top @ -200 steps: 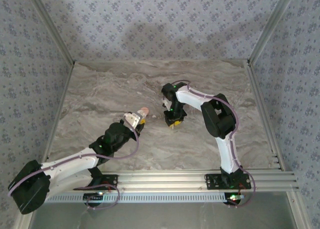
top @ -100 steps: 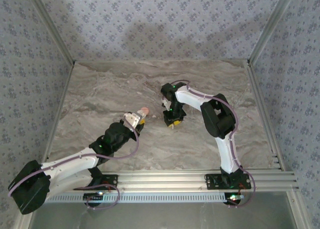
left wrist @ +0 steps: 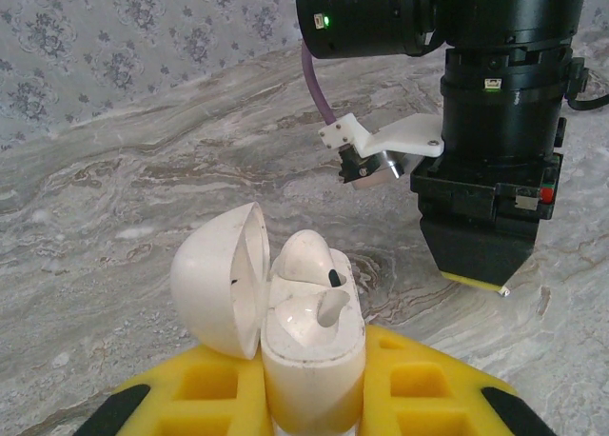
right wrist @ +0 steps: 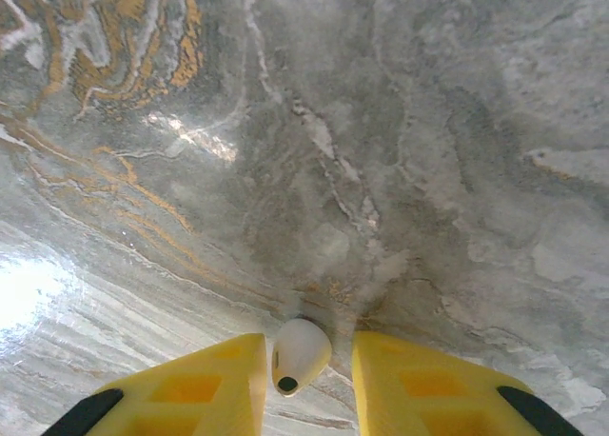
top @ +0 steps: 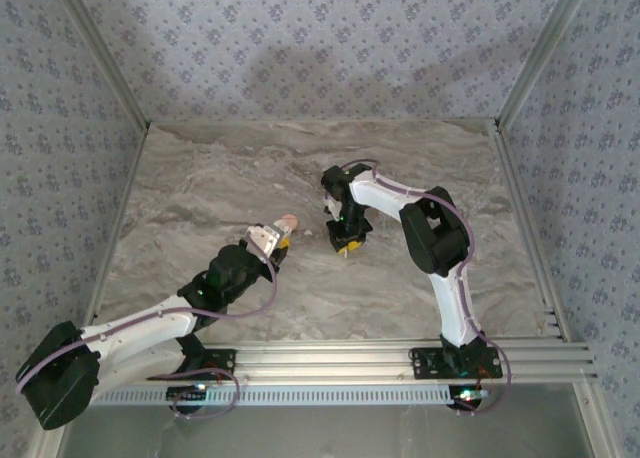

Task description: Insert the wireless bluetooth earbuds into the charging case

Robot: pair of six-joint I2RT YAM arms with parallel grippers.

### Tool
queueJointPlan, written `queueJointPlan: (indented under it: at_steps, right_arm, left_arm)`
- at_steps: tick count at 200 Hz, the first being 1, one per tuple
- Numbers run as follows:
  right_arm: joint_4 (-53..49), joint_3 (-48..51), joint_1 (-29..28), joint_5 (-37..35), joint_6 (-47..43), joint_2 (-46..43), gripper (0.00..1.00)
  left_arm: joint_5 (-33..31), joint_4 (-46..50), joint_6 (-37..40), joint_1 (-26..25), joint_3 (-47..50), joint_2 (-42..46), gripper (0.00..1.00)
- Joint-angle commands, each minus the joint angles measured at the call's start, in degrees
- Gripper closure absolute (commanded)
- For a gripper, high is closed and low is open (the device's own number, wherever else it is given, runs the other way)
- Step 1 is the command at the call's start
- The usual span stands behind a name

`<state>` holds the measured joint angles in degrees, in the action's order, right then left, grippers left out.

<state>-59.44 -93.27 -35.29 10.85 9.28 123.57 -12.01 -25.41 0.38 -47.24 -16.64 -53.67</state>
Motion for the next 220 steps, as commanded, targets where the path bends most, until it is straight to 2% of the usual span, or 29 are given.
queueJointPlan:
  at_steps: [1,90,127,163,220]
  right_arm:
    - [2.14,-1.10,-0.65,0.48,0.55,2.03,0.71]
    - [6.45,1.49,-0.40,2.29,0.83,-2.77,0.75]
    - [11.96,5.58,0.12,5.35,1.81,-8.26,0.75]
    - [14.38,8.74,0.90,4.93,2.39,-11.74,0.76]
    - [7.32,5.27,-0.46,-1.17,-0.20,-7.82,0.64]
  left_arm:
    - [0.33,-0.72,0.34,0.29,0.30,0.50,0.89]
    - [1.16,-2.61,0.07,0.30,-0.07,-2.50,0.89]
    - [2.56,-4.97,-0.93,0.35,-0.19,-5.63,0.89]
    - [3.37,-7.96,-1.95,0.41,-0.49,-9.17,0.89]
    - [3.82,-7.98,-2.23,0.64,-1.37,-10.58,0.89]
